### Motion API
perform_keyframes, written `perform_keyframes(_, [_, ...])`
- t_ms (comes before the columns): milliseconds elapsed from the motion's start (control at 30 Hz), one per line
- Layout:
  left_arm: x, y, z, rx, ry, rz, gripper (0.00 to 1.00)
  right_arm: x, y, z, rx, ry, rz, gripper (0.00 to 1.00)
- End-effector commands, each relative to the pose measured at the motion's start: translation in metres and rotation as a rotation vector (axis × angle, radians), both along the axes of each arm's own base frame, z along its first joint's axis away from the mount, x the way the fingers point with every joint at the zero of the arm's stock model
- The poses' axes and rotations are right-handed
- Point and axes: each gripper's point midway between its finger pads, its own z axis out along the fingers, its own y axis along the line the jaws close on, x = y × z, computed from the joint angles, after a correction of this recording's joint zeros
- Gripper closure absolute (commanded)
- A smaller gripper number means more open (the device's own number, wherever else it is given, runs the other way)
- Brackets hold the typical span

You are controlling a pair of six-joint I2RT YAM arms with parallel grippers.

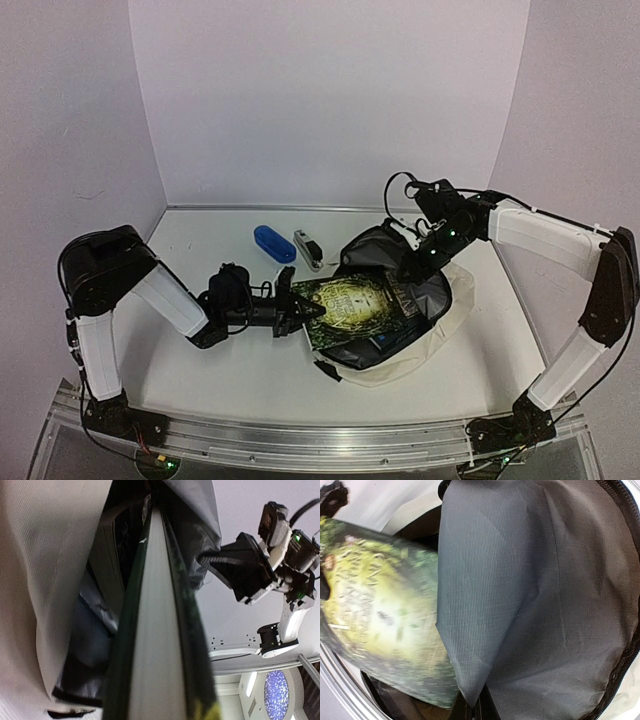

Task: Pack the student bag
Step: Place the book in the student bag.

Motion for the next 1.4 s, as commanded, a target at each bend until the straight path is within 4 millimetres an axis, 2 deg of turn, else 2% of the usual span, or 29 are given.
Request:
perform_keyframes(0, [0.022, -0.023, 0.063, -0.268, -0.116, 0.052, 1.00, -0.010, 0.019, 0.035, 0.120, -0.028, 0.057, 1.00])
perform_keyframes(200, [0.031, -0.057, 0.047, -0.191, -0.090, 0.083, 0.97, -0.015, 0.023, 0.036, 0.132, -0.015, 0.076, 1.00])
perform_keyframes(400, [0.035, -0.085, 0.024, -0.006, -0.064, 0.113, 0.72, -0.014, 0.026, 0.025, 0.119, 0.012, 0.074, 1.00])
perform_keyframes(467, [0.036, -0.085, 0.014, 0.067, -0.049, 0.128, 0.62, -0.011, 0.025, 0.022, 0.109, 0.015, 0.057, 1.00])
perform_keyframes(567, [0.035, -0.070, 0.008, 0.173, -0.047, 0.194, 0.48, -0.007, 0.026, 0.023, 0.109, 0.014, 0.041, 1.00])
perform_keyframes(667, [0.029, -0.058, 0.012, 0.301, -0.061, 0.242, 0.35, -0.004, 0.026, 0.023, 0.103, 0.008, 0.035, 1.00])
perform_keyframes(767, [0.018, -0.052, 0.012, 0.433, -0.064, 0.252, 0.26, -0.002, 0.027, 0.024, 0.103, 0.005, 0.032, 1.00])
perform_keyframes(833, [0.011, -0.044, -0.002, 0.539, -0.034, 0.261, 0.23, -0.002, 0.027, 0.025, 0.102, 0.001, 0.032, 1.00])
perform_keyframes(933, [0.000, -0.033, -0.025, 0.612, 0.034, 0.262, 0.22, -0.002, 0.026, 0.026, 0.103, -0.004, 0.033, 1.00])
perform_keyframes(1067, [-0.011, -0.031, -0.041, 0.597, 0.073, 0.240, 0.29, -0.005, 0.025, 0.029, 0.108, -0.008, 0.042, 1.00])
perform_keyframes(1200, [-0.019, -0.040, -0.036, 0.554, 0.038, 0.208, 0.50, -0.007, 0.022, 0.029, 0.101, -0.017, 0.044, 1.00])
perform_keyframes(1367, [-0.020, -0.066, -0.017, 0.515, -0.046, 0.152, 0.73, -0.010, 0.025, 0.031, 0.117, -0.007, 0.055, 1.00])
